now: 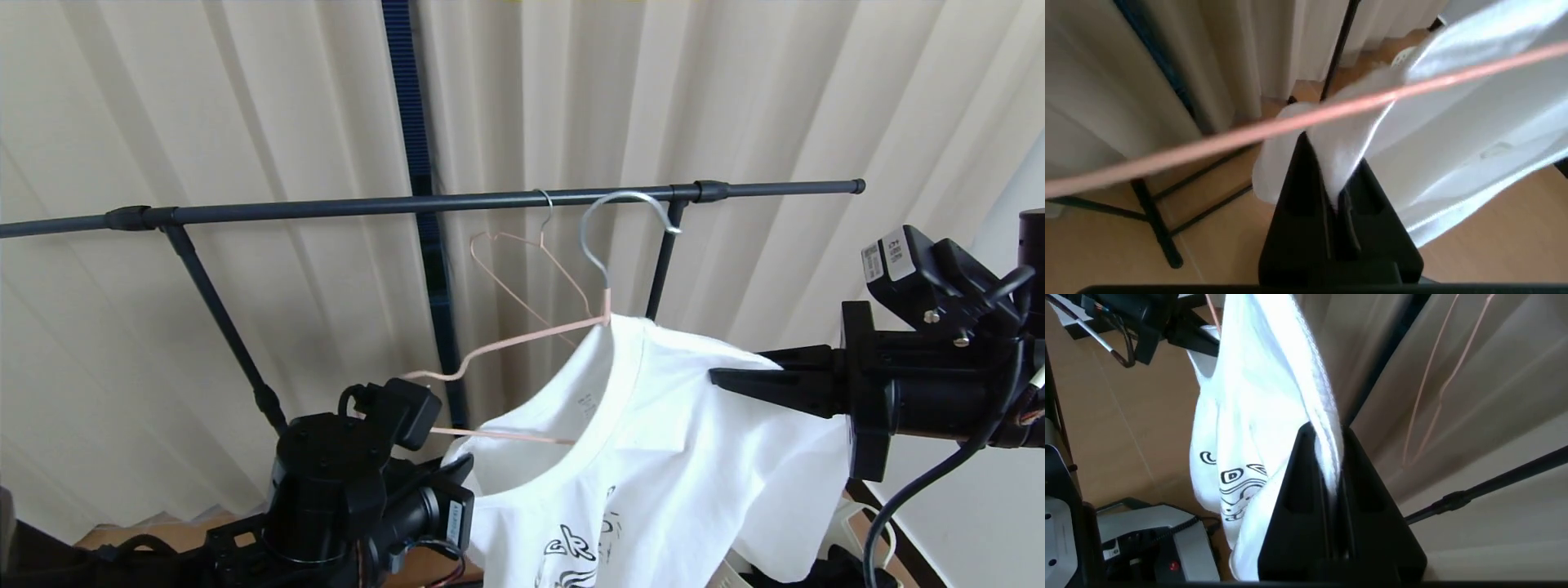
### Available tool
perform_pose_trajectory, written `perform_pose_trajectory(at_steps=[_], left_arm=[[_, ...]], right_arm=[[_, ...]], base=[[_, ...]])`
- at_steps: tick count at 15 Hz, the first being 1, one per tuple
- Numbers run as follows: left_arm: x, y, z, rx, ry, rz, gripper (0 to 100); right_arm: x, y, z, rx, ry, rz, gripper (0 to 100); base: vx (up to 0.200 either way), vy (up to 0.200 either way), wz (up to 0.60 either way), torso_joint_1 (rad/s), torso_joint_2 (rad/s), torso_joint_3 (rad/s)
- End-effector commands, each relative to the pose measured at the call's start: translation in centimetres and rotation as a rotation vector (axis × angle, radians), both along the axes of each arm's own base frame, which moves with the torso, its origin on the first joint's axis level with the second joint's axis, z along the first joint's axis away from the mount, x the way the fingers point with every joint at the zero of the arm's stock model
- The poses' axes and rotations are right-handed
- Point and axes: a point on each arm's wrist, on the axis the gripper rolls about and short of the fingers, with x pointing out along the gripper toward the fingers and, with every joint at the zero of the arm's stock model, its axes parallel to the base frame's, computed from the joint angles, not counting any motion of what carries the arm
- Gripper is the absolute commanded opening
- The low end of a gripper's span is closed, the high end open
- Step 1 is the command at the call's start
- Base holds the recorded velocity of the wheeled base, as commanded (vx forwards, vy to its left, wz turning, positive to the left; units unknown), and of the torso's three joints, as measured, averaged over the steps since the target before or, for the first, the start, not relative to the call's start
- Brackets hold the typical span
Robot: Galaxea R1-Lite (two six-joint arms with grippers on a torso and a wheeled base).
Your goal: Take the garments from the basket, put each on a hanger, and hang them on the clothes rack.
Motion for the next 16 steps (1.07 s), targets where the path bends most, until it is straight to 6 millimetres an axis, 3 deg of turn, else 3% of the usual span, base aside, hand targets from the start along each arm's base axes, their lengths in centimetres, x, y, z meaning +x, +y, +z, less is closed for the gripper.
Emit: perform_pose_trajectory(at_steps=[1, 10, 16], left_arm=[[0.4, 0.8, -0.1, -0.002, -0.006, 0.033, 0], [1.4, 3.4, 1.6, -0.031, -0.063, 0.121, 0], [2.3, 5.2, 1.6, -0.03, -0.065, 0.198, 0]], right_arm=[[0.0, 0.0, 0.0, -0.001, -0.001, 0.001, 0], [0.4, -0.6, 0.0, -0.003, -0.001, -0.032, 0], [0.6, -1.4, 0.1, 0.0, -0.01, -0.067, 0]], base=[[0.0, 0.0, 0.0, 0.0, 0.0, 0.0], [0.0, 0.0, 0.0, 0.0, 0.0, 0.0], [0.0, 0.0, 0.0, 0.0, 0.0, 0.0]])
